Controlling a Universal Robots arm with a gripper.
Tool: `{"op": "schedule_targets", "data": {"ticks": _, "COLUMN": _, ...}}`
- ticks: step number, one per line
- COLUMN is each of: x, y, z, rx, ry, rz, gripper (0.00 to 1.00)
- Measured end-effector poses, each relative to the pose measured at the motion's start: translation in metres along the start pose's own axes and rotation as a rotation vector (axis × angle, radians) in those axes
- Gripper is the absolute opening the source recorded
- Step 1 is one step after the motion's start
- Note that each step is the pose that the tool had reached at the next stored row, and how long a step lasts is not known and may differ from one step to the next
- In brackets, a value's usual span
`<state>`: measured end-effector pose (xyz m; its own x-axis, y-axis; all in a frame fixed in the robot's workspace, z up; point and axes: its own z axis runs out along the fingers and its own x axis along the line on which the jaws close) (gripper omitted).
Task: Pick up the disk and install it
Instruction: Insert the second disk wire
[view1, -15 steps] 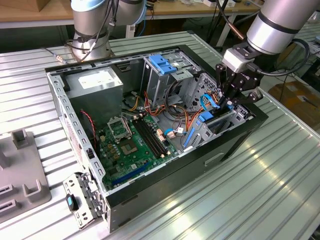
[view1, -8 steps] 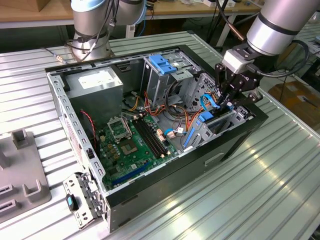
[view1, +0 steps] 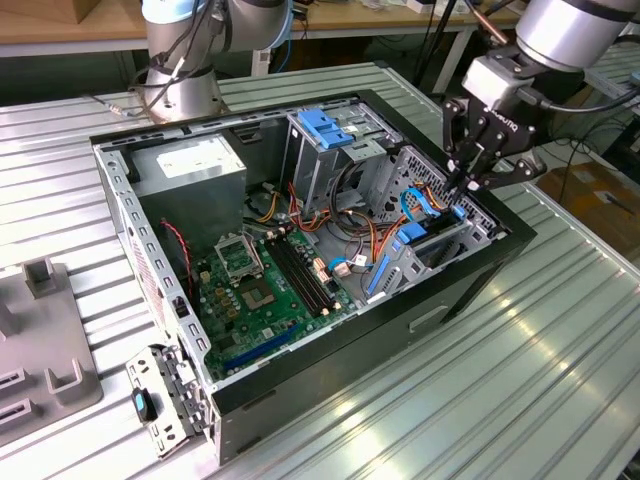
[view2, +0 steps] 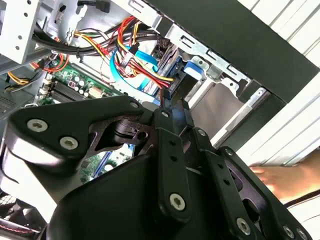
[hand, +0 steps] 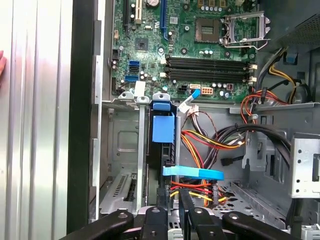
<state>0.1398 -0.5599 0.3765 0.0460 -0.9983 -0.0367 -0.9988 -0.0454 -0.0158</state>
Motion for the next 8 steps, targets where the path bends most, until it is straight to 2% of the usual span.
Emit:
{"op": "schedule_targets", "data": {"ticks": 2, "x": -0.0001, "y": 0.0026, "z": 0.0000, "rx": 0.0003, "ry": 0.0001, "rz": 0.000, "gripper": 0.24}}
{"op": "schedule_targets", "data": {"ticks": 8, "x": -0.0001, "y": 0.0036, "z": 0.0001, "rx": 0.0003, "ry": 0.0000, "rz": 0.000, "gripper": 0.24}}
